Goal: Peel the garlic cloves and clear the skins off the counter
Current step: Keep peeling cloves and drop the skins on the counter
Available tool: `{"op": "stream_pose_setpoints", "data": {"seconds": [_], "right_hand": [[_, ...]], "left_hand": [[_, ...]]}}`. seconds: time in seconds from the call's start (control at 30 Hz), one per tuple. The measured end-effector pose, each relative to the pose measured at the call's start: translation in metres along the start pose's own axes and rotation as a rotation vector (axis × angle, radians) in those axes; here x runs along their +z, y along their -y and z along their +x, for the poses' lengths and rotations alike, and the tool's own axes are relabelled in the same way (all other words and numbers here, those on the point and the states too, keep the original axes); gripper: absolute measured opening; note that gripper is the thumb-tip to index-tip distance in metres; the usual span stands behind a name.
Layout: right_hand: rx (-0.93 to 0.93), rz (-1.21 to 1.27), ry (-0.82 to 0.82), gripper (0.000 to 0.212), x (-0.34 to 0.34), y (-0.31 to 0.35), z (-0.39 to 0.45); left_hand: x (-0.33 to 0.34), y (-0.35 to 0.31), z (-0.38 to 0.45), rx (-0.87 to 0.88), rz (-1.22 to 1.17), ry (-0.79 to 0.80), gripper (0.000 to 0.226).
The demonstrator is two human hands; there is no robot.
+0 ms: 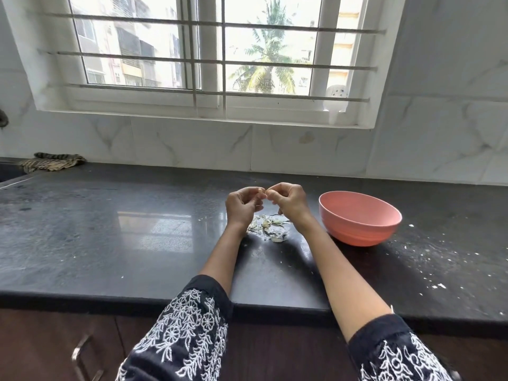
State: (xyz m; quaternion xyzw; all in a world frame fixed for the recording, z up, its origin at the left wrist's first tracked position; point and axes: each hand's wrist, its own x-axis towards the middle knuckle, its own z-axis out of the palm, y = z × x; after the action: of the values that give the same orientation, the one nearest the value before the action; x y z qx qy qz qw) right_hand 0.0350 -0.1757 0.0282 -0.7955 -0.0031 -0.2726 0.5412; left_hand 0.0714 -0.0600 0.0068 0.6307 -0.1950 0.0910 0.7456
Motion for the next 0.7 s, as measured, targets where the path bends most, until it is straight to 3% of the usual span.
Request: {"op": "stream_pose_setpoints", "data": {"seconds": [0.27, 0.5, 0.7], "right_hand": [[-0.005, 0.030, -0.135, 0.028, -0.0022, 0.0032, 0.0011], [-0.092, 0.099, -0.047, 0.024, 0.0023, 0.0065, 0.0013], [-0.169, 0.010, -0.006, 0.030, 0.0037, 0.0041, 0.0016]], "left_hand": [[0.0017, -0.0066, -0.0031, -0.104, -0.147, 0.019, 0.018], [0.0027, -0.0038, -0.0026, -0.136, -0.132, 0.123, 0.017], [0.0032, -0.0003, -0.0022, -0.114, -0.068, 0.142, 0.033]]}}
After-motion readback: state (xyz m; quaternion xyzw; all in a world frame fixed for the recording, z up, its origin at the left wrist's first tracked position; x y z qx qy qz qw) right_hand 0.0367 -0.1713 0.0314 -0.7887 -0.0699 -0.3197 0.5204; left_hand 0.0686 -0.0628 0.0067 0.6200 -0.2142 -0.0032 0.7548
